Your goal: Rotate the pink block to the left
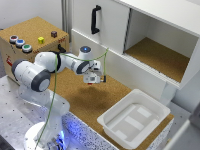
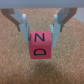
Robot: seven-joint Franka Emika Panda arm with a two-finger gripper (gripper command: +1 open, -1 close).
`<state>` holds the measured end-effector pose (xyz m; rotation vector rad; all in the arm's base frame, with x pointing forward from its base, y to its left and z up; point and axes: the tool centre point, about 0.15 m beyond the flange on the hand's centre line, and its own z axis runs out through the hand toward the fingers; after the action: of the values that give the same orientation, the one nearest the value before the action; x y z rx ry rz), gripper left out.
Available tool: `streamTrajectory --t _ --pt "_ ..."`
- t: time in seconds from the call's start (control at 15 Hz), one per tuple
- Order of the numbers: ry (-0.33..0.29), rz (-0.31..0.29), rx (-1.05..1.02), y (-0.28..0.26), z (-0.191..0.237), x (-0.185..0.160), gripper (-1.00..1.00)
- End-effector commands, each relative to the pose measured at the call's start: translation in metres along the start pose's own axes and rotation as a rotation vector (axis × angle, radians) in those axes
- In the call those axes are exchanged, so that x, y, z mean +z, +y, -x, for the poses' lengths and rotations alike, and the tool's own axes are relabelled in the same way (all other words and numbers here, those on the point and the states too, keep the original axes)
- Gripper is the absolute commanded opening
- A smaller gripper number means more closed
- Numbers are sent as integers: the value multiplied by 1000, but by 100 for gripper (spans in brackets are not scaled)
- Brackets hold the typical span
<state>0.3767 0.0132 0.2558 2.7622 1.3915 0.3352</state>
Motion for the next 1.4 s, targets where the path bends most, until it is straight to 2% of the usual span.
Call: streamTrajectory --t 0.0,0.2,0.4,0.53,0.6,0.8,0.93,1.2,1.27,1.33 --pt "-60 -112 -277 16 8 13 -100" --pt "-72 -143 -466 17 11 16 -100" --pt "-71 -183 -569 21 12 18 -100" --pt "-37 -216 -628 22 13 21 -100" --pt "-24 -240 -650 22 13 23 -100" --pt "-14 -247 -706 24 8 33 -100" --pt "-3 -287 -722 28 6 37 -100" --pt "6 -304 -684 29 3 44 -100" --pt "11 -295 -676 30 3 42 100" --pt "10 -293 -677 30 3 37 100"
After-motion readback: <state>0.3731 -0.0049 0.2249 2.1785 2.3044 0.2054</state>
